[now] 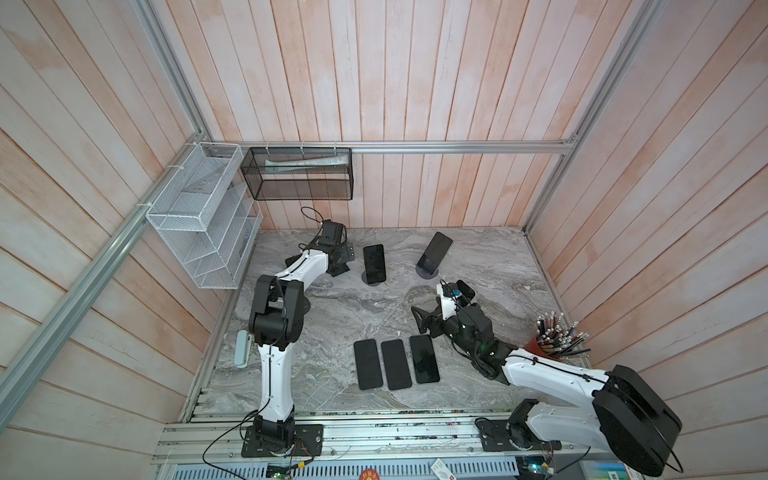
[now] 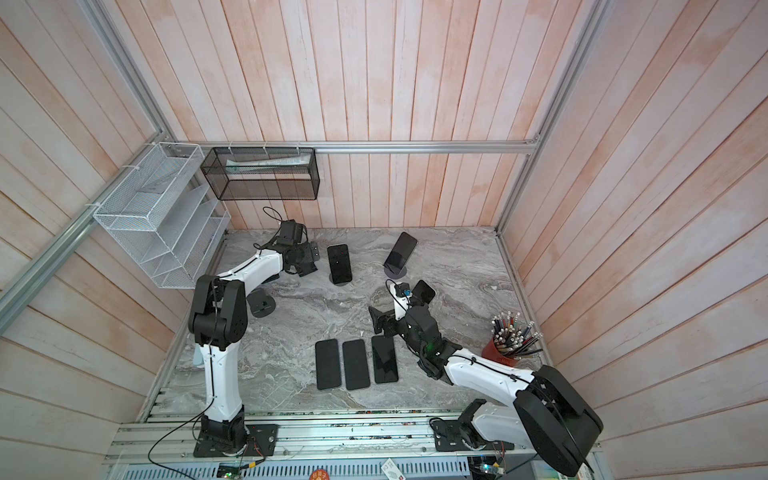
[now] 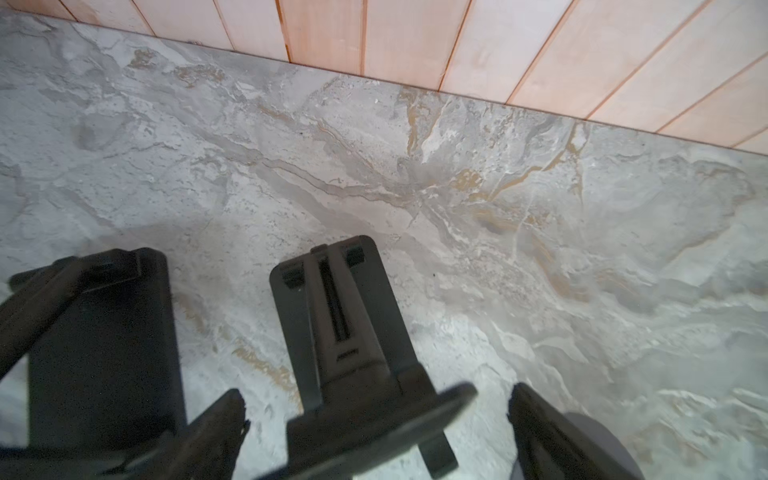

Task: Remove the phone from the phone stand
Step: Place the phone stand at the top-left of the table, then pick up the phone stand from the middle-left of the table.

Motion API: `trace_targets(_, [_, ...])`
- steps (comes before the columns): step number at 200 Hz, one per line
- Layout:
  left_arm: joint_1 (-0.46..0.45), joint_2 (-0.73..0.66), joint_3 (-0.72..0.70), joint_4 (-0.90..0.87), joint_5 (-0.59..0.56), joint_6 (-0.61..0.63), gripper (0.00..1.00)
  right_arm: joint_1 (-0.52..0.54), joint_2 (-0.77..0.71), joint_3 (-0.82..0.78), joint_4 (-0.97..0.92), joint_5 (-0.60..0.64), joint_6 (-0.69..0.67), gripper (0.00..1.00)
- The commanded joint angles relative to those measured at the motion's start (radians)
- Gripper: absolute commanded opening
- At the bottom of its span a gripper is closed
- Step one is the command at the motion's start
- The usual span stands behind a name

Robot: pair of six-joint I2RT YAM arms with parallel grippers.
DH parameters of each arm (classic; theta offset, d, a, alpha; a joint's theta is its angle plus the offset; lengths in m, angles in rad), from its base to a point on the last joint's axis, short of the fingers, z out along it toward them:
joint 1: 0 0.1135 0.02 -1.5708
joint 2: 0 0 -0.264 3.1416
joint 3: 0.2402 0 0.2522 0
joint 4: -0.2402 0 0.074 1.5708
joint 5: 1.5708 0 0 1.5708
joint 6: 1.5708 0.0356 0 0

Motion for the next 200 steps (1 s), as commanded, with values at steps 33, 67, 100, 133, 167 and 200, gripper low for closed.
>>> trace_targets(33, [-0.008, -0.557, -0.366, 0.098, 0.044, -0.055, 1.00, 0.007, -0.028, -0.019, 0.014, 0.028, -0.012, 0.93])
trace_targets(67, [0.004, -0.768, -0.630, -0.003, -0.163, -0.189, 1.00, 0.012, -0.026, -0.017, 0.019, 0.018, -0.009, 0.93])
trace_targets(100, [0.068, -0.876, -0.862, 0.055, -0.118, -0.240, 1.00, 0.015, -0.022, -0.018, 0.025, 0.015, -0.005, 0.93])
trace_targets(133, [0.100, -0.784, -0.848, 0.020, -0.107, -0.191, 1.00, 0.016, -0.021, -0.016, 0.023, 0.007, -0.004, 0.93])
trace_targets(167, [0.131, -0.685, -0.822, 0.058, -0.075, -0.158, 1.00, 0.018, -0.022, -0.016, 0.022, 0.010, -0.003, 0.93])
trace_targets(200, [0.140, -0.630, -0.815, 0.082, -0.150, -0.152, 0.99, 0.017, -0.023, -0.018, 0.021, 0.016, -0.004, 0.93])
